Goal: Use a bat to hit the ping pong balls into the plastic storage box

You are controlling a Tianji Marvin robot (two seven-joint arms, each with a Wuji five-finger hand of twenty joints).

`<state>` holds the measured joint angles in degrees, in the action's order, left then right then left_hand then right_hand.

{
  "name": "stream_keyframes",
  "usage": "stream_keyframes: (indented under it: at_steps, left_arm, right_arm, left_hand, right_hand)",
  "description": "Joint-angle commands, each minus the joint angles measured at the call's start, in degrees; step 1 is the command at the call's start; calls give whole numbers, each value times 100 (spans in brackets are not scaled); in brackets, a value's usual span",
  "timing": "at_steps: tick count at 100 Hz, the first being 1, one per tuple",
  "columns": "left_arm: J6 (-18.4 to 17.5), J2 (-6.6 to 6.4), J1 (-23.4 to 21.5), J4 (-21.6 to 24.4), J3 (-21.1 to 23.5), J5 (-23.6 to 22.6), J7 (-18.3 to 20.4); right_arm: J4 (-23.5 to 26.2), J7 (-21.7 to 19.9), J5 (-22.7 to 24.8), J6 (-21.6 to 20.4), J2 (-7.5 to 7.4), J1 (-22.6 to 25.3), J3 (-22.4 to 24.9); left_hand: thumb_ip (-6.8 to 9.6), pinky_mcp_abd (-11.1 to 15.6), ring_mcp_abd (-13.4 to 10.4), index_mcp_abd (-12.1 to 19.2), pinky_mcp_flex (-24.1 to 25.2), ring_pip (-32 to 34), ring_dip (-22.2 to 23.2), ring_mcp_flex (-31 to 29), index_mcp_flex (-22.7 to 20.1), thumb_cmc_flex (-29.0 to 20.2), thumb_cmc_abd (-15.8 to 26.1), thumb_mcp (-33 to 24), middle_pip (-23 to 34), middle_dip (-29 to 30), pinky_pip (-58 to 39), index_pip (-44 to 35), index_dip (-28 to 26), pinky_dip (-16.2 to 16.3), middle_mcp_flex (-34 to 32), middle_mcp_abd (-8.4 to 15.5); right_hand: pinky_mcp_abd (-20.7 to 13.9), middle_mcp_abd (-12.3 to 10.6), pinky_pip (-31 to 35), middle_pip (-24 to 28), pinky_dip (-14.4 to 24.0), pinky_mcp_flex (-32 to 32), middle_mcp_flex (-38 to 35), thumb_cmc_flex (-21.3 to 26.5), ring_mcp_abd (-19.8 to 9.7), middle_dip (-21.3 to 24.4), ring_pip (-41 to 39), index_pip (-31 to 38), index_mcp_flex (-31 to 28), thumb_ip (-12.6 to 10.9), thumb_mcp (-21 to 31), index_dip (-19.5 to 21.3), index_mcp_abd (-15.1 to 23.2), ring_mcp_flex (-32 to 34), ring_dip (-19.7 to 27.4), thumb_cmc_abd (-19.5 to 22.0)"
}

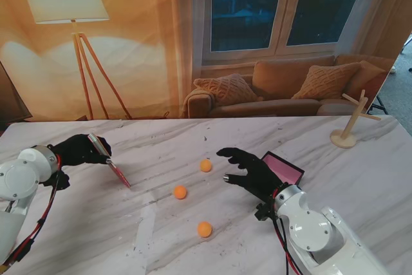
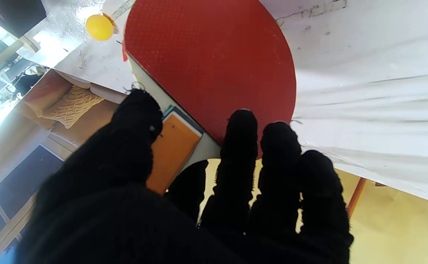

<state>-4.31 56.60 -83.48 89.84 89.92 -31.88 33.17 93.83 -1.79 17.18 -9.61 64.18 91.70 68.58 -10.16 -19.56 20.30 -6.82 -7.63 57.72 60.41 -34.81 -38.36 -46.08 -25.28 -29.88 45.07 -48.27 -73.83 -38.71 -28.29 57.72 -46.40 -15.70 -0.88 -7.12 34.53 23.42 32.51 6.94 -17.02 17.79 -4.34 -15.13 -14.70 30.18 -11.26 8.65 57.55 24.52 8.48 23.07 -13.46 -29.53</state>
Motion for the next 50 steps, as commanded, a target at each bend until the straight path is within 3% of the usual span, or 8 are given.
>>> stream_keyframes:
  at_steps: [1,16,26,41,50]
  left_arm:
    - [31,8,-73,-131,-46,21,143]
    - [136,17,-71,-122,-43,204,160]
    - [134,24,-54,-155,-56,265,137]
    - [215,61,-53,-165,-117,305,-16]
    - [175,63,-38,-186,-156,212,-64]
  right_arm:
    - [-13,-78,-3,48,11,4,-9]
    - [-16,-81,-6,51,11,1,-13]
    - [-19,-81,-9,50,12,-1,-14]
    - [-22,-78,-11,42,12,1,-9]
    - [-23,-75,-9,39,12,3,-2]
  left_hand:
    - [245,298,172,-148,187,-99,-83,223,-198,-94,-132,-270,-478,147,90,-639,-231,-167,551,71]
    - [382,310,257,-343,413,-336,-102,421,-213,590,294,-85,-641,206,175,-388,-598,-476,708,-13]
    - [635,317,280,-436,503,-452,-109,506,-191,961,520,26,-724,213,349,-326,-792,-600,781,-36]
    - [667,264,375,-494,564,-517,-91,539,-171,913,650,300,-754,189,482,-518,-1085,-693,776,-122]
    - [359,269,296,-286,462,-420,-69,446,-1,245,140,34,-689,149,322,-727,-1285,-636,751,-34]
  right_hand:
    - [-265,-63,44,14,70,-39,90,-199,-62,-42,-66,50,-80,-251,-138,25,0,-211,-70,137]
    - [-274,-65,44,16,71,-36,88,-199,-63,-43,-66,50,-79,-251,-138,25,1,-215,-71,142]
    - [-268,-64,43,17,72,-41,87,-198,-66,-43,-68,50,-77,-252,-136,26,4,-212,-71,141]
    - [-270,-61,47,17,74,-37,89,-198,-61,-43,-70,52,-78,-251,-136,27,-6,-213,-71,139]
    - [-268,-57,46,18,73,-40,91,-196,-64,-43,-66,52,-78,-252,-135,26,-2,-220,-70,137]
